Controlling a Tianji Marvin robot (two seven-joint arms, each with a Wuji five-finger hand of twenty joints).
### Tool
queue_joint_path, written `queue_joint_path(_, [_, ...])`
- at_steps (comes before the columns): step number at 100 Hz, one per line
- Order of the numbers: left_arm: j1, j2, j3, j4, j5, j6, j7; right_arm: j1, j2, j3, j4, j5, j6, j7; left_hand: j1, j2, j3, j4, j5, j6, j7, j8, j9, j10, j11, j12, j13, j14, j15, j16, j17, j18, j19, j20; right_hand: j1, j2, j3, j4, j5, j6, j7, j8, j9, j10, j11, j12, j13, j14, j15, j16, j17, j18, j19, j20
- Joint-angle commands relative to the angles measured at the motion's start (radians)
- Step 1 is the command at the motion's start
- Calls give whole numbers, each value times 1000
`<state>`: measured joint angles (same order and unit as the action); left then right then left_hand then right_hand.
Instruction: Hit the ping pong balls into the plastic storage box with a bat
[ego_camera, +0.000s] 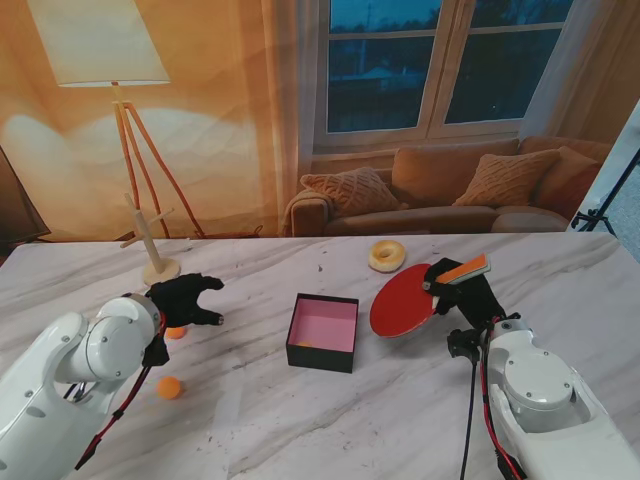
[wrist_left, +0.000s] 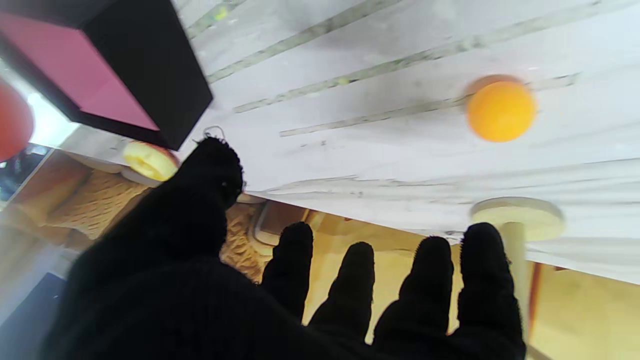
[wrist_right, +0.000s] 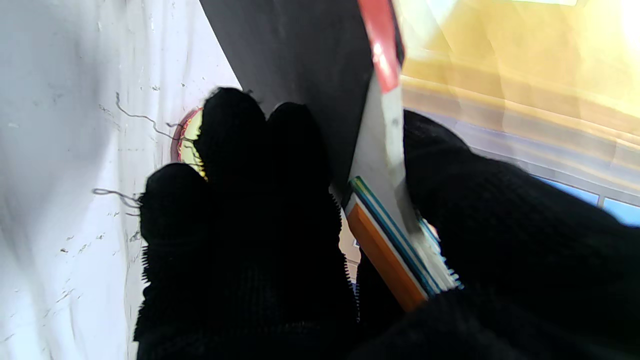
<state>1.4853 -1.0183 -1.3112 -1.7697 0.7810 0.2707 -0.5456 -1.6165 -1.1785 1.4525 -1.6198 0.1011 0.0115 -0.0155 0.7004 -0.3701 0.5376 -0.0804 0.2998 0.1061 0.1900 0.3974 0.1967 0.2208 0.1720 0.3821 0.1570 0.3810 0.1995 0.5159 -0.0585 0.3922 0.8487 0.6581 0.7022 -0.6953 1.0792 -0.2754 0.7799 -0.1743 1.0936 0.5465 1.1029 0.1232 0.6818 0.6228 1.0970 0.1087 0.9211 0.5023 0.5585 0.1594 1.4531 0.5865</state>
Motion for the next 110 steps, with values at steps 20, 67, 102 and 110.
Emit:
queue_joint_path(20, [78,-3,-37,49,85,4,82,-3,-3,-3,-7,2,9,15,19,-29,107,26,-14,-15,79,69,-33,-20,35,30,-8,-20,45,46,24,32,29,33,68,77,74,7,70,-55,21,18,27,-109,20,18,-21,-53,-2,13,-4,-34,4,16])
queue_joint_path(67, [30,-21,18,221,95,53,242,-1,-2,-6,-6,0,24,21,41,-102,357,22,6,-13,285,135,19,6,219,175,81,22,370,237,185,23,312,49,67,78,74,7,71,-56,21,18,27,-109,21,17,-21,-53,1,12,-5,-32,6,19])
queue_joint_path(102, [-32,-24,75,310,110,51,289,-4,-3,-7,-12,2,37,20,39,-161,390,-7,5,-6,365,145,19,36,301,251,250,107,520,282,392,-50,413,16,67,78,75,7,72,-57,20,17,27,-109,21,17,-22,-51,1,12,-6,-33,7,20])
queue_joint_path(110, [-42,-24,87,324,103,58,289,-4,-3,-7,-13,2,38,20,37,-167,386,-10,8,-4,375,148,22,39,309,258,302,120,551,288,433,-58,443,20,67,77,74,7,72,-56,20,18,28,-109,21,17,-21,-51,2,12,-6,-33,7,20])
